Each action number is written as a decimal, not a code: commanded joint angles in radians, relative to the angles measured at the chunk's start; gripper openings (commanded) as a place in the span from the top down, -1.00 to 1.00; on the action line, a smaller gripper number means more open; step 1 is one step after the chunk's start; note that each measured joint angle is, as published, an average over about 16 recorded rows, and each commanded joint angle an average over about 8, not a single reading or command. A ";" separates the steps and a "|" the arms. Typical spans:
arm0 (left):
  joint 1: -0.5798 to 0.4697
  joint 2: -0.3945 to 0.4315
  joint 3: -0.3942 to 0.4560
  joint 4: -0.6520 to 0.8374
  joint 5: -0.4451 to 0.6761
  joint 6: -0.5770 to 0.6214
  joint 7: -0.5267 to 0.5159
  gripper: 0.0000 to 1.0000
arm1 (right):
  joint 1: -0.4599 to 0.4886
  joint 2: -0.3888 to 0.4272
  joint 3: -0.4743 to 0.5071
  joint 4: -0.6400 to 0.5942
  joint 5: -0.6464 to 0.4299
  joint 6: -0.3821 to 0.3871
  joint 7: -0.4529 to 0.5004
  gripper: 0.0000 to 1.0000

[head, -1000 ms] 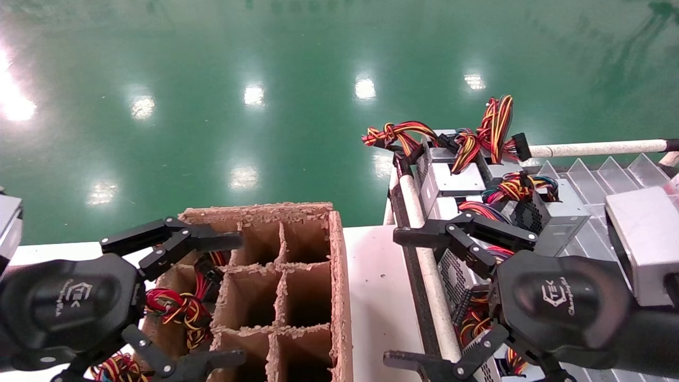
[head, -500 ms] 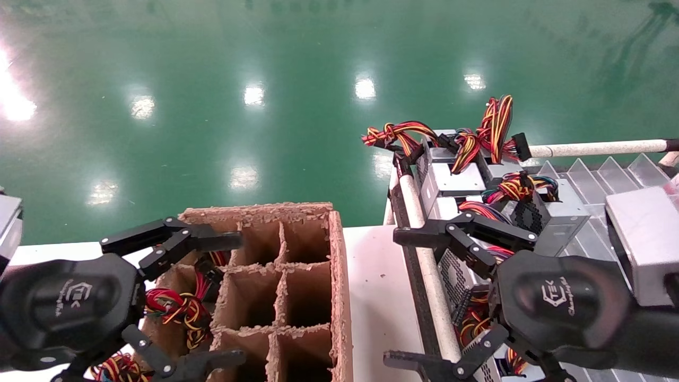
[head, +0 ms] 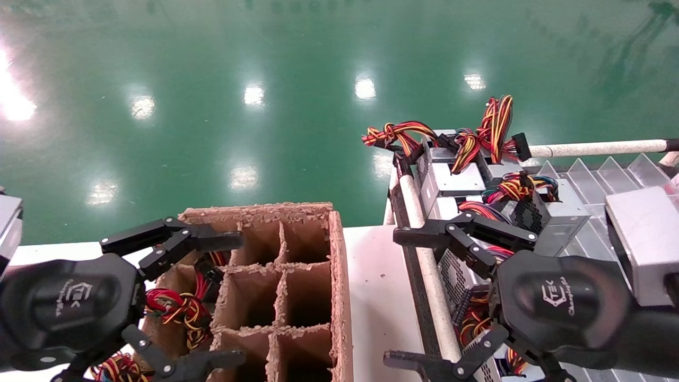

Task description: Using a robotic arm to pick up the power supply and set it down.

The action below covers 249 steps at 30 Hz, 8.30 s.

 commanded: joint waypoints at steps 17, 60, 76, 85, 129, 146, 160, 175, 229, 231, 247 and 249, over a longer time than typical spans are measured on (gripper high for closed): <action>0.000 0.000 0.000 0.000 0.000 0.000 0.000 -1.00 | 0.000 0.000 0.000 0.000 0.000 0.000 0.000 -1.00; 0.000 0.000 0.000 0.000 0.000 0.000 0.000 1.00 | 0.133 -0.467 -0.393 -0.457 -0.139 -0.092 -0.320 -1.00; 0.000 0.000 0.000 0.000 0.000 0.000 0.000 1.00 | 0.171 -0.618 -0.581 -0.632 -0.107 -0.094 -0.413 -1.00; 0.000 0.000 0.000 0.000 0.000 0.000 0.000 1.00 | 0.235 -0.693 -0.688 -0.692 -0.111 -0.090 -0.446 -1.00; 0.000 0.000 0.000 0.000 0.000 0.000 0.000 1.00 | 0.353 -0.742 -0.957 -0.791 0.030 -0.044 -0.587 1.00; 0.000 0.000 0.001 0.000 0.000 0.000 0.000 1.00 | 0.357 -0.738 -1.010 -0.788 0.090 -0.051 -0.604 1.00; 0.000 0.000 0.001 0.000 0.000 0.000 0.000 1.00 | 0.388 -0.696 -1.031 -0.729 0.154 -0.078 -0.613 1.00; 0.000 0.000 0.001 0.000 0.000 0.000 0.000 1.00 | 0.385 -0.507 -0.972 -0.481 0.323 -0.089 -0.710 1.00; 0.000 0.000 0.001 0.000 0.000 0.000 0.000 1.00 | 0.651 0.208 -0.835 -0.077 0.589 -0.065 -0.713 1.00; 0.000 0.000 0.001 0.000 -0.001 0.000 0.000 1.00 | 0.678 0.246 -0.826 -0.083 0.572 -0.067 -0.698 1.00; 0.000 0.000 0.001 0.000 -0.001 0.000 0.000 1.00 | 0.873 0.475 -0.774 -0.205 0.372 -0.094 -0.589 1.00; 0.000 0.000 0.001 0.000 -0.001 0.000 0.000 1.00 | 0.880 0.503 -0.777 -0.223 0.349 -0.096 -0.583 1.00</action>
